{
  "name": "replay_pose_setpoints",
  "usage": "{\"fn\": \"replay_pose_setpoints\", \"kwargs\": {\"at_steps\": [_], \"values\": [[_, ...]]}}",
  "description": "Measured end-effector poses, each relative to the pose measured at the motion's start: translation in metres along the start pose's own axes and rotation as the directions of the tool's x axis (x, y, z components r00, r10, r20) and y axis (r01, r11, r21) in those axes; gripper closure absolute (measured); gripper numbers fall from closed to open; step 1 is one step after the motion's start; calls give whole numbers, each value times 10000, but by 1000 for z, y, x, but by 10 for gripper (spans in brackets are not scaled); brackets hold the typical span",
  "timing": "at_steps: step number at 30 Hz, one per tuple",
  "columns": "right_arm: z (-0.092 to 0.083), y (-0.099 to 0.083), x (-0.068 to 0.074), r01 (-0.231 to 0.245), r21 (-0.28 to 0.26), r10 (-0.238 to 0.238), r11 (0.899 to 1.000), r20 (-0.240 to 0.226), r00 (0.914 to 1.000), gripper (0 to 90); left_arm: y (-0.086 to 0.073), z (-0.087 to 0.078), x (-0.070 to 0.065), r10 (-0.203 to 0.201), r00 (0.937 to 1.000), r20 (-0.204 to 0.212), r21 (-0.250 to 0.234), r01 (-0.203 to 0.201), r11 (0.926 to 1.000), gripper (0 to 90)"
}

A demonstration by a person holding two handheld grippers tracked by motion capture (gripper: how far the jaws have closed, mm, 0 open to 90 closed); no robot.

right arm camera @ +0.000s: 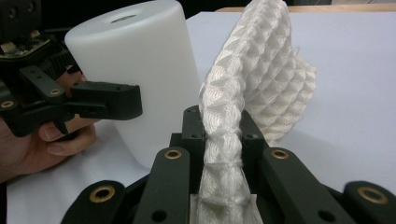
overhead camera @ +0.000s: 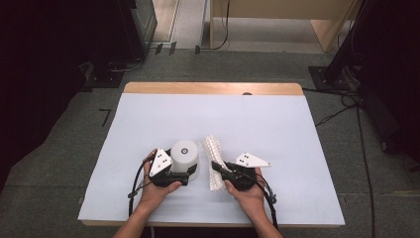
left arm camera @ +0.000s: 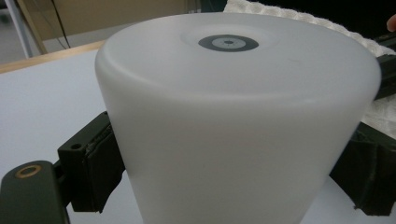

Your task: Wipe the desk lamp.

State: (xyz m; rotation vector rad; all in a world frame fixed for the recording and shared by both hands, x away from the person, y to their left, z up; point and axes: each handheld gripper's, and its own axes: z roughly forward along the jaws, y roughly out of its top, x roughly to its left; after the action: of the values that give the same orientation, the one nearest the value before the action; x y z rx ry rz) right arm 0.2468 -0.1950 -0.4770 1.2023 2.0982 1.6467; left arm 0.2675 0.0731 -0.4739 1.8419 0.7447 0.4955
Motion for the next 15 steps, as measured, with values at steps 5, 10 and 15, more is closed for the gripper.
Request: {"fn": "replay_pose_setpoints", "kwargs": {"at_steps": [5, 10, 15], "values": [[-1, 0, -1, 41, -53, -41, 10000, 70, 10000, 787, -1, -1, -5, 275, 9994, -194, 107, -273, 9996, 81], [-2, 1, -3, 48, -103, -47, 9999, 117, 9999, 786, 5, -8, -10, -248, 9954, -921, -57, 244, 9997, 0], [-2, 0, -4, 9, -68, -8, 10000, 191, 9998, 786, 4, -3, -25, -592, 9782, -1989, 106, 626, 9980, 2]]}}
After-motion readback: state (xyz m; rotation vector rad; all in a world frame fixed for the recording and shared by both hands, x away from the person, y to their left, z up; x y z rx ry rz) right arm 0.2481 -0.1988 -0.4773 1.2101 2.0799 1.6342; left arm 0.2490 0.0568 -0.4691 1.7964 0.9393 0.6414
